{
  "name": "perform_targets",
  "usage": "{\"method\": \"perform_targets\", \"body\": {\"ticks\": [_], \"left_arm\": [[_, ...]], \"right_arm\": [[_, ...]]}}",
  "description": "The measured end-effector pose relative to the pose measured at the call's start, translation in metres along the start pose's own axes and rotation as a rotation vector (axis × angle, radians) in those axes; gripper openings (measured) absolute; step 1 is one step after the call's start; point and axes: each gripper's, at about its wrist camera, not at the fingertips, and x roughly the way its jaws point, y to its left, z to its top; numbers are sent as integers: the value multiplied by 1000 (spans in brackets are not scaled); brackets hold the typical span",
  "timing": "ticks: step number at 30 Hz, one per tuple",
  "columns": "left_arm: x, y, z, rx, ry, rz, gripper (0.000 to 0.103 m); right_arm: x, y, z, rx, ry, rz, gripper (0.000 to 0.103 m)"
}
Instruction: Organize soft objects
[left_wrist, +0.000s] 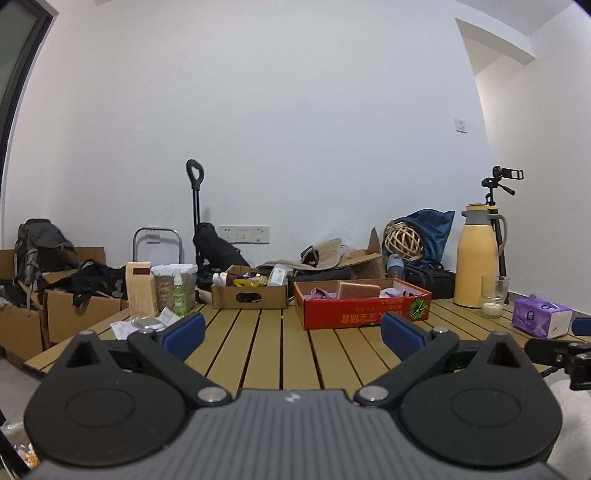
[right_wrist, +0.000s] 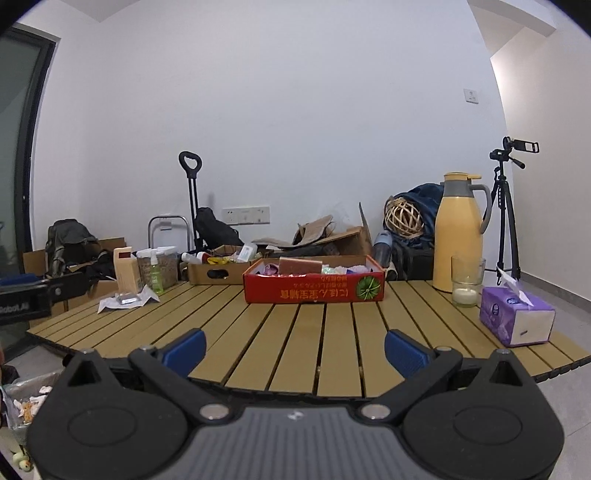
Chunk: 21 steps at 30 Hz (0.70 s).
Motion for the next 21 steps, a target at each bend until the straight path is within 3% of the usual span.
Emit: {"method": "perform_targets", "body": {"ticks": [11,21], "left_arm": [[0,-11,-3,6,11,-46,103],[1,-9,-3,-2,15,-44,103]], "right_arm": [[1,0,1,9,4,-4,103],[5,0,0,5,13,-4,103]]}}
